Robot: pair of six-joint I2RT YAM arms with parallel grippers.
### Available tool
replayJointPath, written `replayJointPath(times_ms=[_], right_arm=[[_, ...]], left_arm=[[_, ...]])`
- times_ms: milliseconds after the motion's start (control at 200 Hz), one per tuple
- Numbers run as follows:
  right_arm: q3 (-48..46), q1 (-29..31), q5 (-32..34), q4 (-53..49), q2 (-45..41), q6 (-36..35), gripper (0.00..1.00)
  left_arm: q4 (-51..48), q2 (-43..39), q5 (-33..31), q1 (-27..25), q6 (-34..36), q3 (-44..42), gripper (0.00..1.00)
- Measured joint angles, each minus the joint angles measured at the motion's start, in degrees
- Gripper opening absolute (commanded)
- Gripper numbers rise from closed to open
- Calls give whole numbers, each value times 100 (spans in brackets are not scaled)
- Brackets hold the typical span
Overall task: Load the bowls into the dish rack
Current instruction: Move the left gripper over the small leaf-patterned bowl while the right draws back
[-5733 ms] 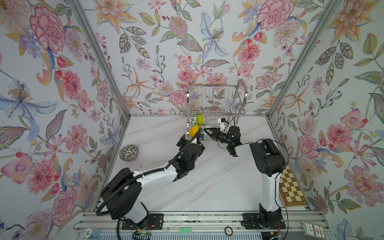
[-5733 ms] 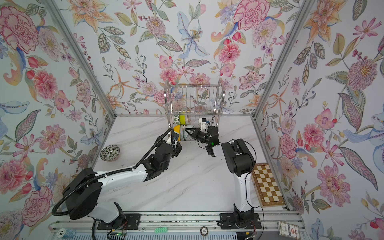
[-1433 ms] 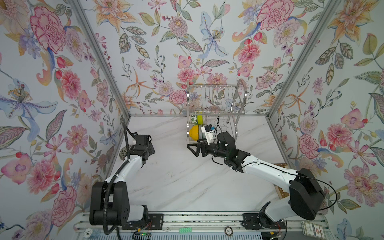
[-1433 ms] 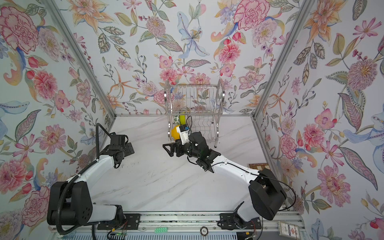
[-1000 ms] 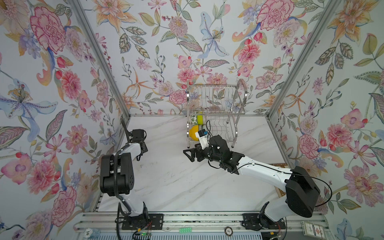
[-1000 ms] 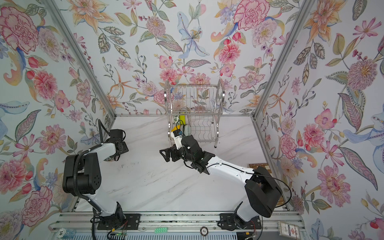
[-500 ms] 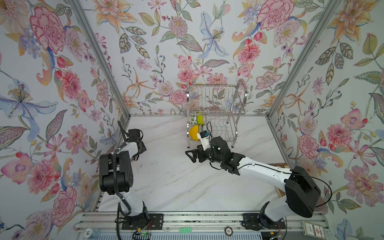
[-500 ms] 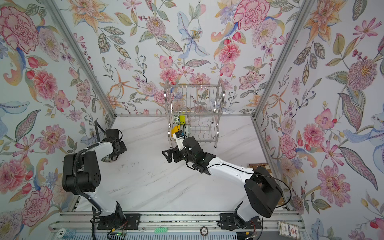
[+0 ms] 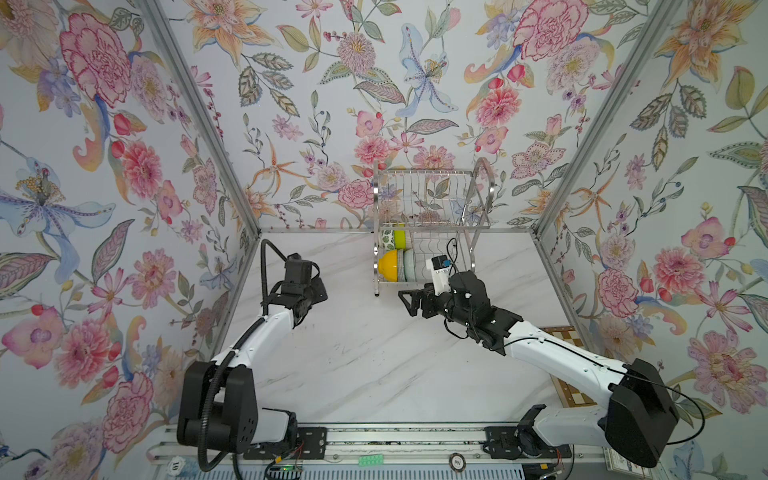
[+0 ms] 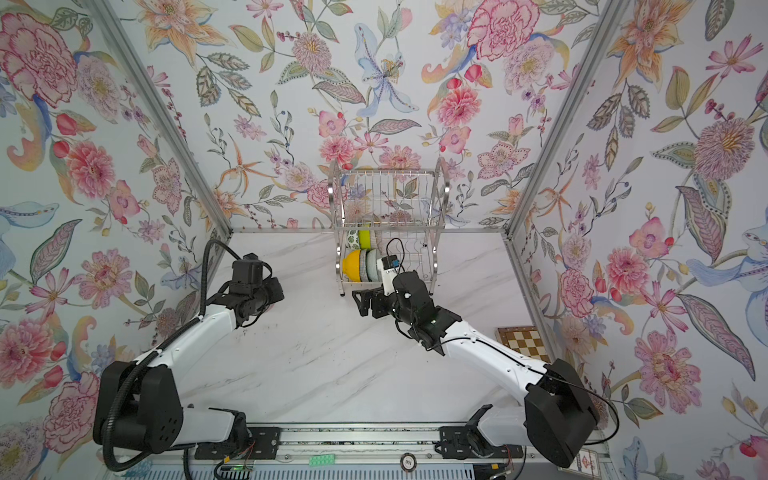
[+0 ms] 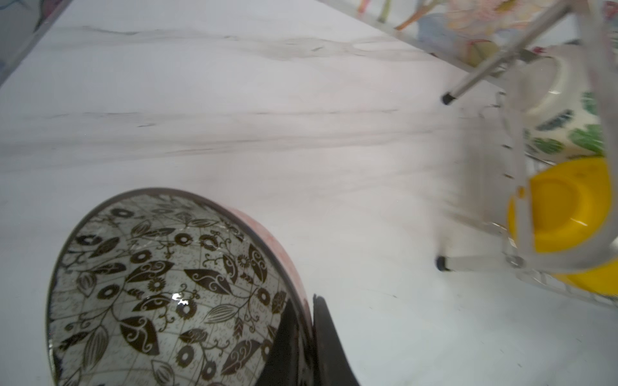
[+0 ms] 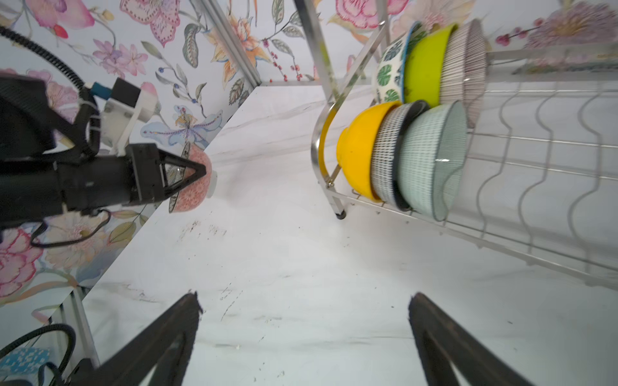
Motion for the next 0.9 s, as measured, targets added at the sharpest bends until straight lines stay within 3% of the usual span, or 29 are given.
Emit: replayJointPath(times_ms=[230,470,671,901], right_arm=[[-111,-708,271,-518,-793,-101,99],[-109,-1482,286,-970,-968,125,99],[-118,-1766,227,-1340,-999,468,99],[-289,-2120,22,-1469,-1287,745,99]], left_arm=[[-31,-435,-446,-1873,-691,-597,0],[9,697,-922,-3552,-901,-68,0],[15,1888,-1023,-4293,-732,1051,2],[-334,2811,-1198,-4673,-391,2002,5]])
